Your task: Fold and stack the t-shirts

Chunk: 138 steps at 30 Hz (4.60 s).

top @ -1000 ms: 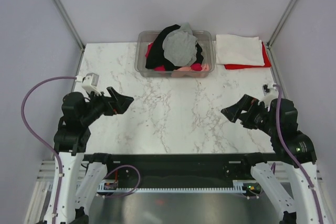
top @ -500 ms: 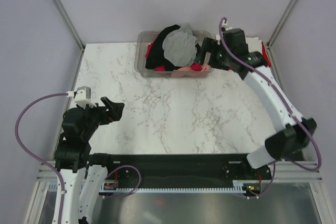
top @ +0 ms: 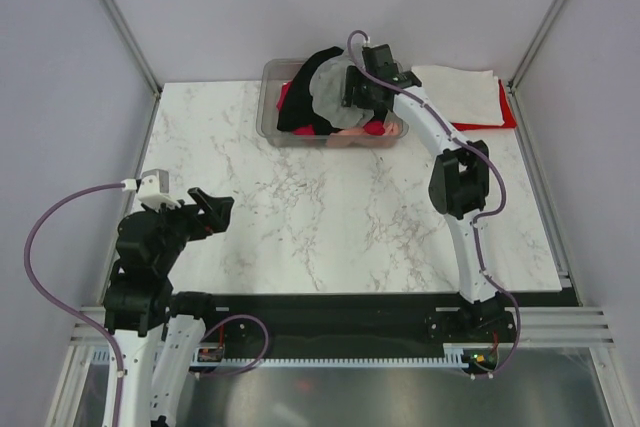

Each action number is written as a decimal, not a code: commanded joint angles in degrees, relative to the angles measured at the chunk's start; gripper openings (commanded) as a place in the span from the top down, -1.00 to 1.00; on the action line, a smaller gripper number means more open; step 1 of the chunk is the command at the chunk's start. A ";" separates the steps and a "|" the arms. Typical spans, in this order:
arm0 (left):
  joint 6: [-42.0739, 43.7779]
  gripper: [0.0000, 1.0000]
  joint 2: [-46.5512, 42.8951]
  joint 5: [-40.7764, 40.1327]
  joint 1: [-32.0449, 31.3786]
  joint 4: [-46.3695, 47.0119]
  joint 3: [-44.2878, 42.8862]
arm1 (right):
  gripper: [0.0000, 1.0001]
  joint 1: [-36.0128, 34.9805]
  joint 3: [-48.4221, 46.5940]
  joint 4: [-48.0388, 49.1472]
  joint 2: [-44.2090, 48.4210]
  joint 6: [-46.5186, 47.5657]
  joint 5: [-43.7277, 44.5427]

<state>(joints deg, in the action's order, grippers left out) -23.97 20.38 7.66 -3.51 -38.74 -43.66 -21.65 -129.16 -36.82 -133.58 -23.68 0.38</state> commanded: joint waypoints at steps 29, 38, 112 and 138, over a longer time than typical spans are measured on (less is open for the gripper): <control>-0.82 -0.86 5.27 -1.95 0.26 0.77 -0.20 | 0.65 5.63 50.67 -3.51 65.51 -2.75 25.18; -1.09 -0.85 19.41 -0.37 0.17 8.04 -3.97 | -0.96 17.43 79.32 -1.42 76.53 -8.40 8.06; -13.39 -0.75 73.02 3.69 -23.46 9.59 -33.37 | -0.97 16.64 85.84 -8.79 96.14 -11.48 -12.87; -2.66 -0.78 68.85 -2.32 6.06 2.61 -21.49 | -0.97 16.55 87.85 -7.83 94.38 -10.42 -9.61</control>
<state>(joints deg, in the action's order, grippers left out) -31.40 95.18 7.51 0.36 -32.27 -71.26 -4.78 -41.28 -47.09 -39.22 -34.06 -10.57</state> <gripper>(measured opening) 0.884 0.982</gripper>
